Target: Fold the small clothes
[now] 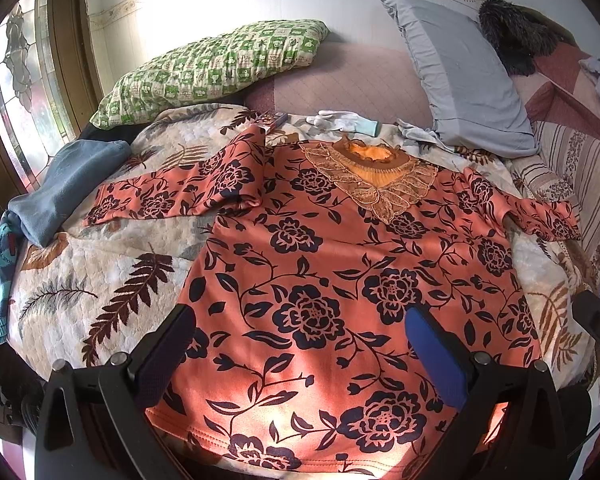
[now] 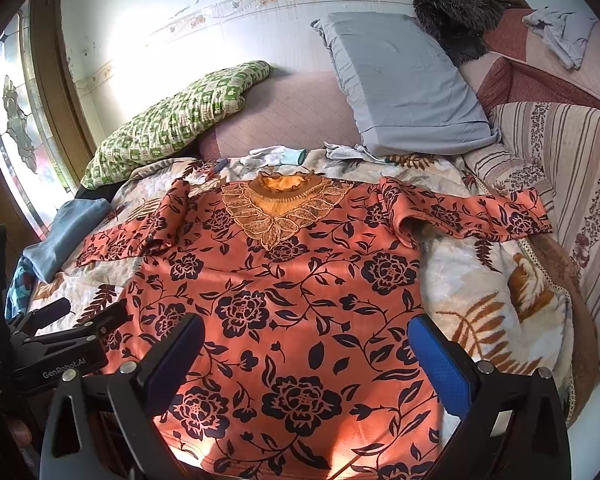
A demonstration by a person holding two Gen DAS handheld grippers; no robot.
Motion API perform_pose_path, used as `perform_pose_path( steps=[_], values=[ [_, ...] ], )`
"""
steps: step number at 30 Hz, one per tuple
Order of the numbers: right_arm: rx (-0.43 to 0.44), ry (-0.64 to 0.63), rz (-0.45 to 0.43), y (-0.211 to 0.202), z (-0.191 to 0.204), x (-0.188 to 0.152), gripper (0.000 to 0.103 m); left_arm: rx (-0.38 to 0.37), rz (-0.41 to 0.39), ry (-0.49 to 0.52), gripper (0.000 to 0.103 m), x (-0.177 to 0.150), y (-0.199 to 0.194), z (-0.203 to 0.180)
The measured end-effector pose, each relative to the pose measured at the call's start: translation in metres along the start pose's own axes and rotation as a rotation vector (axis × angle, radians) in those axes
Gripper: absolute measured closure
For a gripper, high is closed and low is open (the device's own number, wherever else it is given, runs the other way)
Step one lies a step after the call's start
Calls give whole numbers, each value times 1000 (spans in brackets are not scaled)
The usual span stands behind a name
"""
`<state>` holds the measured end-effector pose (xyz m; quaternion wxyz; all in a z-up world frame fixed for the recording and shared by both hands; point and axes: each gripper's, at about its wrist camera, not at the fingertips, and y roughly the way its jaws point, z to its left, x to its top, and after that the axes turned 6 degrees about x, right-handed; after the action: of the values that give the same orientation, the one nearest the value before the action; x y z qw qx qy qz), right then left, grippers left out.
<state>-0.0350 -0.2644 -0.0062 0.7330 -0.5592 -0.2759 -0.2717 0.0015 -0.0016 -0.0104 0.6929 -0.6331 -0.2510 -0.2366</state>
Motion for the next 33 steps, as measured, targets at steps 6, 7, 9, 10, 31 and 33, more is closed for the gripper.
perform_pose_path(
  steps=[6,7,9,10,31,33],
  values=[
    [2,-2,0,-1,0,1,0,1,-4,-1,0,0,-1,-1],
    [1,-2,-1,-1,0,0,0,2,-5,-2,0,-1,-1,-1],
    [3,-3,-1,-1,1,1,0,0,-2,-7,0,2,-4,0],
    [3,-5,-2,-1,1,1,0,0,-2,-8,0,2,-4,-1],
    [5,-24,-8,-1,6,4,0,2,-8,-12,0,5,-7,2],
    [6,-25,-9,-1,6,4,0,2,-8,-12,0,6,-7,2]
  ],
)
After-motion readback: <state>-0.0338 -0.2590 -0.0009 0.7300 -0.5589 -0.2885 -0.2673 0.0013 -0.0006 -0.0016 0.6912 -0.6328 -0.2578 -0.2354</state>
